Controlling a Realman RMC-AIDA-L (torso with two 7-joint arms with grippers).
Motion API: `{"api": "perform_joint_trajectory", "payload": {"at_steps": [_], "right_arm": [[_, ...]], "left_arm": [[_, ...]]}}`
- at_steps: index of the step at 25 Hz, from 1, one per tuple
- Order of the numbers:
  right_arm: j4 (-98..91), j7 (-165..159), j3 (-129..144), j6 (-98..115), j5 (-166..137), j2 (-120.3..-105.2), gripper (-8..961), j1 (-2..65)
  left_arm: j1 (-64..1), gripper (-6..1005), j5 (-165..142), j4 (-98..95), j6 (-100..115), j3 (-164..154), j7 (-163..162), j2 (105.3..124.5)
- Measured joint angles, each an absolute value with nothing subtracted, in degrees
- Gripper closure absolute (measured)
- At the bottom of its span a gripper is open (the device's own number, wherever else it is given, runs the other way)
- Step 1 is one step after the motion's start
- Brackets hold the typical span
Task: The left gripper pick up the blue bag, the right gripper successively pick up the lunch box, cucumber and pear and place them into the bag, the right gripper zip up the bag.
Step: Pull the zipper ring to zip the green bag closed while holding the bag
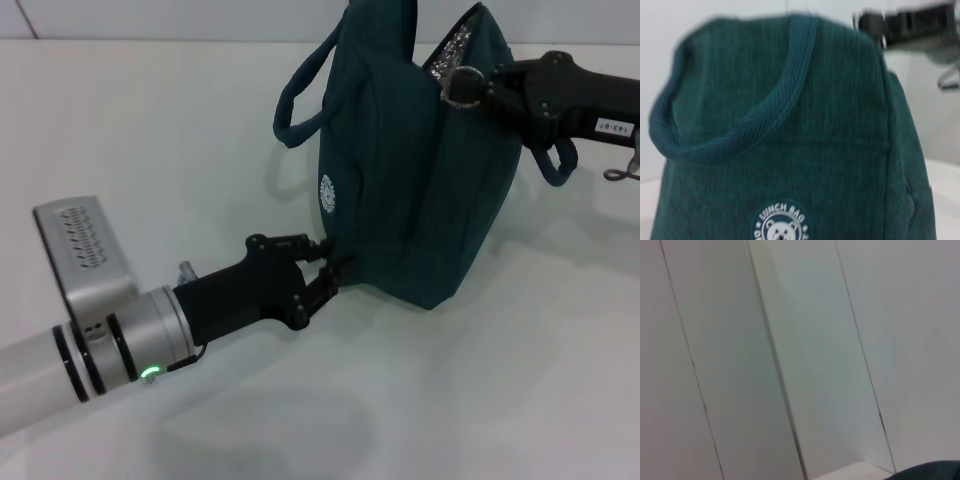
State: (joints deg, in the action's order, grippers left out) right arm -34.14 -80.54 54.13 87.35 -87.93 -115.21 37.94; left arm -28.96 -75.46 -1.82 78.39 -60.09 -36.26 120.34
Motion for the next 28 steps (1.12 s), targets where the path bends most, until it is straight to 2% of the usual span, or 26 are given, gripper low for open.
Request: {"api": "perform_joint_trajectory", "payload": {"at_steps": [12, 17, 20, 26, 28], "right_arm": [[-34.09, -79.47, 54.84, 87.61, -88.14, -115.26, 945, 37.01], [-34.1, -79.1, 54.84, 88.01, -88.15, -115.36, 945, 36.81], [-33.99, -79.1, 54.84, 88.14, -88.1, -115.38, 945, 36.64], [-33.91, -79.01, 54.84, 88.74, -87.32, -115.4, 945, 36.03], [-33.91, -78.74, 54.77, 88.87, -86.9, -115.48, 945, 35.97]], "left_arm": [[-28.34, 601, -72.83, -2.01, 85.58, -60.25, -40.64, 120.1], [-29.02, 366, -71.79, -3.01, 84.96, -60.22, -41.92, 120.52], [-30.02, 152, -71.23, -2.53, 84.25, -60.41, -42.14, 120.67], [-30.82, 172, -71.23, -1.91, 81.96, -60.46, -42.25, 120.78], [-31.01, 233, -71.55, -1.9, 81.62, -60.64, -42.07, 120.78]]}}
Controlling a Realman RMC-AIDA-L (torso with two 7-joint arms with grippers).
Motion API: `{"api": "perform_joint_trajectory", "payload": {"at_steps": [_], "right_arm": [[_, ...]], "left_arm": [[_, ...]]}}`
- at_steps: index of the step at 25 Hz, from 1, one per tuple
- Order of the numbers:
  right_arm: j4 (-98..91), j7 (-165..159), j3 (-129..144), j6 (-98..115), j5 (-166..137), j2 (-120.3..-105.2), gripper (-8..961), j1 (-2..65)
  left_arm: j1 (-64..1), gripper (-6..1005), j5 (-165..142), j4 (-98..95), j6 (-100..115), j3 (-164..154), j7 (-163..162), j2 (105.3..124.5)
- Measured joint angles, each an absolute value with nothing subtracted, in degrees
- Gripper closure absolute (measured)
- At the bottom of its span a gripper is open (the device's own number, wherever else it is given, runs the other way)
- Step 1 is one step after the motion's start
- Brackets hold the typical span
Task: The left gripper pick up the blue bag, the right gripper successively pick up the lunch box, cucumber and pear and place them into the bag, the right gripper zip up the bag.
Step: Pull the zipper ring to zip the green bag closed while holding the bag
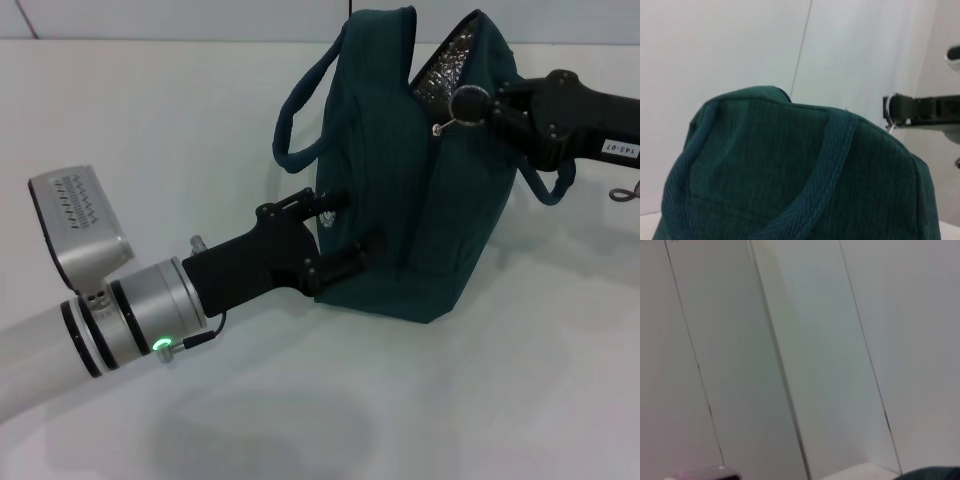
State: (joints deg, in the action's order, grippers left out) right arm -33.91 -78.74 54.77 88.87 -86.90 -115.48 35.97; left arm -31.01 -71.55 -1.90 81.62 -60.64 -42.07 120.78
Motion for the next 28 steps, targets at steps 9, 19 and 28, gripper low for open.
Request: {"api": "perform_joint_trajectory", "payload": {"at_steps": [9, 19, 28], "right_arm": [[-33.29, -78.29, 54.92, 88.39, -85.67, -115.55, 945, 36.38], [-32.78, -78.29, 55.59, 88.47, -85.72, -115.48, 945, 36.4], [-33.19, -78.31, 55.06, 88.01, -83.65, -115.31, 945, 36.03]], "left_arm": [[-30.51, 455, -71.93, -1.84, 81.53, -62.55, -37.7, 120.75], [-30.45, 772, -71.97, -1.86, 81.94, -63.73, -37.52, 120.75], [-29.93, 869, -71.86, -5.02, 83.58, -72.76, -37.35, 120.01]]}}
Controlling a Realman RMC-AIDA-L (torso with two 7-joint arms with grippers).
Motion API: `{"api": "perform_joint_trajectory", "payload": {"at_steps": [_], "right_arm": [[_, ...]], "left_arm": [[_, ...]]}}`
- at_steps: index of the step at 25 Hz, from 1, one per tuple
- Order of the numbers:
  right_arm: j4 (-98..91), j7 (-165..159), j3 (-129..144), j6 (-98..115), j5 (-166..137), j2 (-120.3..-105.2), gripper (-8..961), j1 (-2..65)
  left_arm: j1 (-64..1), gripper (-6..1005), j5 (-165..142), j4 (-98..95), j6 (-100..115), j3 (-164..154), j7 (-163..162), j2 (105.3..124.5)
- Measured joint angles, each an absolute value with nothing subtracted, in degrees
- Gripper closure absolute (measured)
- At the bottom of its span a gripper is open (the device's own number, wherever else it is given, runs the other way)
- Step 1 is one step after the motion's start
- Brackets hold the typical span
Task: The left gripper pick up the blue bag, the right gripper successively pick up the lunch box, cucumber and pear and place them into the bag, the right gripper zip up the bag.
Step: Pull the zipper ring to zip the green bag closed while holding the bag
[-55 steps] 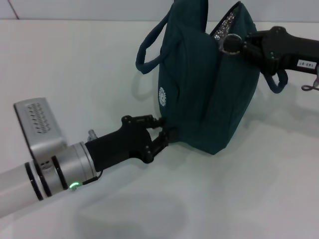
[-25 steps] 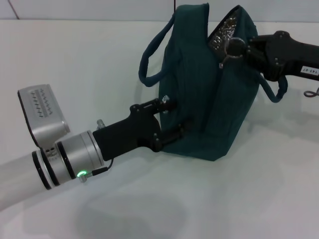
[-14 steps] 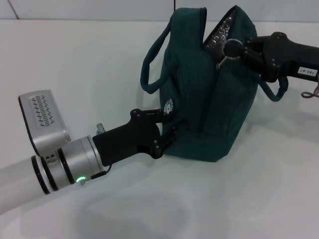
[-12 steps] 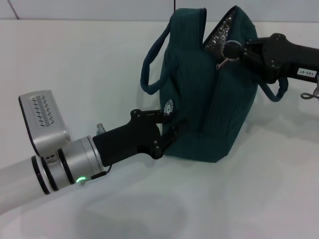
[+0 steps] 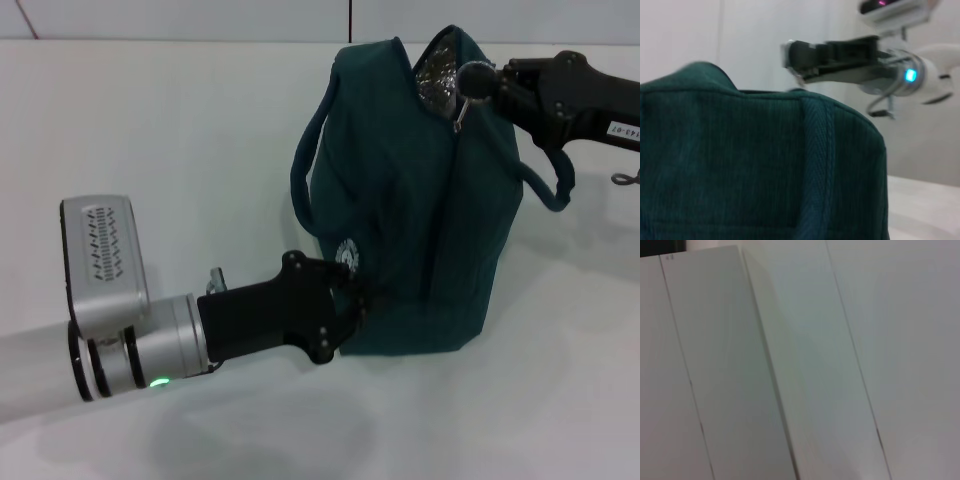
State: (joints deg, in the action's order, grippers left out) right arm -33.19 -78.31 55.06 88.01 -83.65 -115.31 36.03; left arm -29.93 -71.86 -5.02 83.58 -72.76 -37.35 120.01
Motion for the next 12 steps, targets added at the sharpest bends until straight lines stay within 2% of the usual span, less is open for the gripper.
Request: {"api": "perform_joint_trajectory", "payload": {"at_steps": [12], "right_arm": [[-32.91, -77.39, 54.94, 85.97, -81.16, -115.32, 945, 35.89]], "left_arm": [[-27.95, 922, -73.81, -8.02, 83.04, -76.56, -37.35, 119.7]]}}
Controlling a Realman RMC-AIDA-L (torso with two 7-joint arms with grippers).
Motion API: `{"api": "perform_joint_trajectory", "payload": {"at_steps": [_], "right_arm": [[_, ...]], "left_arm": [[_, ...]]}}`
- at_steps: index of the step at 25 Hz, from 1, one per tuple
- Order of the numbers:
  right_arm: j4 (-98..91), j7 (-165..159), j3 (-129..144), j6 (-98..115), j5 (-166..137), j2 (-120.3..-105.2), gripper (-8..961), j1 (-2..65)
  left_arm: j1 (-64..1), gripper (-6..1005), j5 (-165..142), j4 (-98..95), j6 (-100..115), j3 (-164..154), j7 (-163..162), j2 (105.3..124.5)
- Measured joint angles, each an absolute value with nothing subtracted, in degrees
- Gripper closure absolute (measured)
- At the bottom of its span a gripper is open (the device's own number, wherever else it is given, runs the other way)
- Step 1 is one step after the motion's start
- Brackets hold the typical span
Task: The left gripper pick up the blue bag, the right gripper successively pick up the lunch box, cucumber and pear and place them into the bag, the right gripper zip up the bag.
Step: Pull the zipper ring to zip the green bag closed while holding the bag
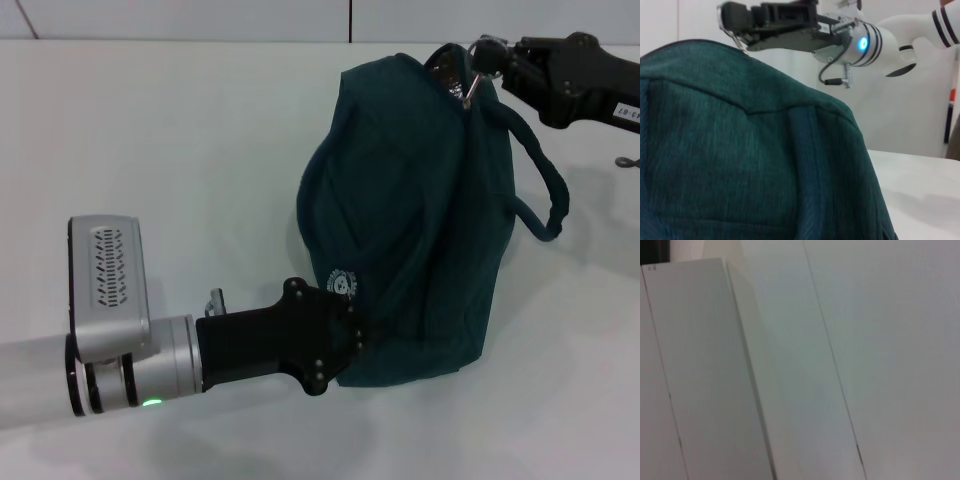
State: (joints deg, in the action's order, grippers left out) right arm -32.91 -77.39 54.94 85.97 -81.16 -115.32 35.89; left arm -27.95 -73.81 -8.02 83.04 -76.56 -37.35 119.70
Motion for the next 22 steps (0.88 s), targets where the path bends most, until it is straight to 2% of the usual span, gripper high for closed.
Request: {"api": "perform_joint_trajectory", "payload": {"at_steps": [15, 18, 22], "right_arm": [[-32.69, -76.12, 55.46, 86.1, -80.31, -115.36, 945, 33.84], [-32.63, -75.97, 55.5, 86.21, -80.42, -115.3, 945, 33.61], [-32.61, -75.14, 55.56, 86.41, -80.48, -115.27, 945, 33.04]], "left_arm": [[-27.06, 923, -69.34, -10.11, 87.17, -76.32, -42.53, 119.49], [-27.05, 806, -68.05, -11.47, 87.24, -76.33, -46.52, 119.47], [-27.15, 709, -67.75, -13.01, 87.27, -76.39, -48.8, 119.75]]}}
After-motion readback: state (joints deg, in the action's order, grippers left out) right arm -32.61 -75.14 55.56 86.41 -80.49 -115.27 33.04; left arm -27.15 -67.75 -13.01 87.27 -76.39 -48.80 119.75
